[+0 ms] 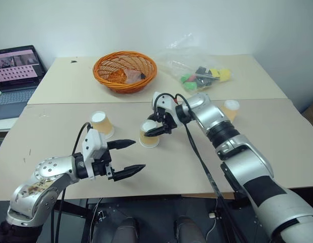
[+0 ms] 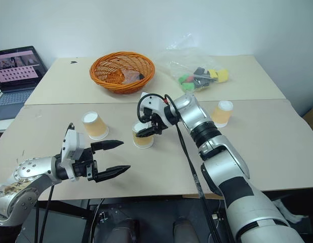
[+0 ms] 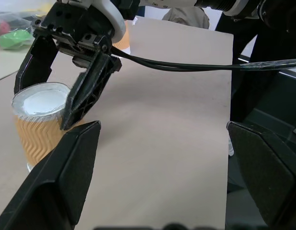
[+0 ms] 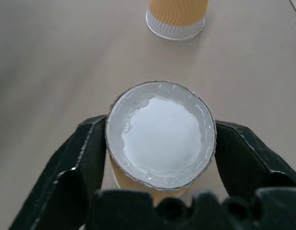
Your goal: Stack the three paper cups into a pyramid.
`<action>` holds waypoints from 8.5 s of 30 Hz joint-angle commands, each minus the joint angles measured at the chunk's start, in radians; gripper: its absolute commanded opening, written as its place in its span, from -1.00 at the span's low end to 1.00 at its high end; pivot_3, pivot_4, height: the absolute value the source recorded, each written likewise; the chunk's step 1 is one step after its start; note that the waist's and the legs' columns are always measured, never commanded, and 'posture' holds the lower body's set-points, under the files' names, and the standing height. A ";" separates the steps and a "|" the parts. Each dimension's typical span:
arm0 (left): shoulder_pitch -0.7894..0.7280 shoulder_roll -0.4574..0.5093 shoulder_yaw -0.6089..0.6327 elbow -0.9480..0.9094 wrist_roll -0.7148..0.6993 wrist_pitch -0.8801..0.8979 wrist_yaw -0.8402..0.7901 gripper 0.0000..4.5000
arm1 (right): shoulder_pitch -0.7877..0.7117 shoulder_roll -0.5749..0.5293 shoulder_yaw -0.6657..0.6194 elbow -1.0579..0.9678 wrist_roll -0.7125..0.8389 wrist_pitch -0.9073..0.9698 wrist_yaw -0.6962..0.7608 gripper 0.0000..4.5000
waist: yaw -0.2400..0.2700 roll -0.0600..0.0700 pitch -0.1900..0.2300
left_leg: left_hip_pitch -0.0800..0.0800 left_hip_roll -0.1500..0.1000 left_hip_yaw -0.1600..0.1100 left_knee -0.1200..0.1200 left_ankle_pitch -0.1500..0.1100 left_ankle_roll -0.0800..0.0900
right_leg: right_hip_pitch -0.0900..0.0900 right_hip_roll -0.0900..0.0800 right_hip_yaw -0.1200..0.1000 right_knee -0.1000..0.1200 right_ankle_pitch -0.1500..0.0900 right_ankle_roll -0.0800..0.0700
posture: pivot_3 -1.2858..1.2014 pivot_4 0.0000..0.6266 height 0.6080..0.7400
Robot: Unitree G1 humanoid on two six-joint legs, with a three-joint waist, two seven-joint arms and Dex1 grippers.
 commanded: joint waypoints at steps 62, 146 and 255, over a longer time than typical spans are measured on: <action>0.019 -0.133 0.012 -0.110 0.087 -0.058 0.214 1.00 | 0.280 -0.173 -0.709 -0.087 0.060 0.031 -1.073 0.96 | 0.000 0.000 0.000 | 0.000 -0.001 0.002 -0.001 0.000 0.000 | 0.002 0.000 0.003 -0.003 0.000 0.000 | 0.03 -0.52 1.00; 0.034 -0.117 0.028 -0.182 0.037 0.005 0.271 1.00 | 0.310 -0.123 -0.271 -0.319 0.197 0.026 -0.028 0.88 | 0.005 0.004 0.003 | 0.000 0.000 0.001 -0.001 0.000 0.000 | 0.002 0.000 0.001 -0.003 0.000 0.000 | 0.03 -0.52 1.00; -0.837 -0.315 0.111 0.862 0.194 -0.095 0.145 0.10 | 0.758 -0.416 -0.431 -1.220 0.488 0.443 -0.370 1.00 | 0.035 -0.006 0.006 | -0.007 -0.002 -0.003 0.004 0.000 0.000 | 0.001 -0.001 -0.003 -0.005 0.000 0.001 | 0.03 -0.52 1.00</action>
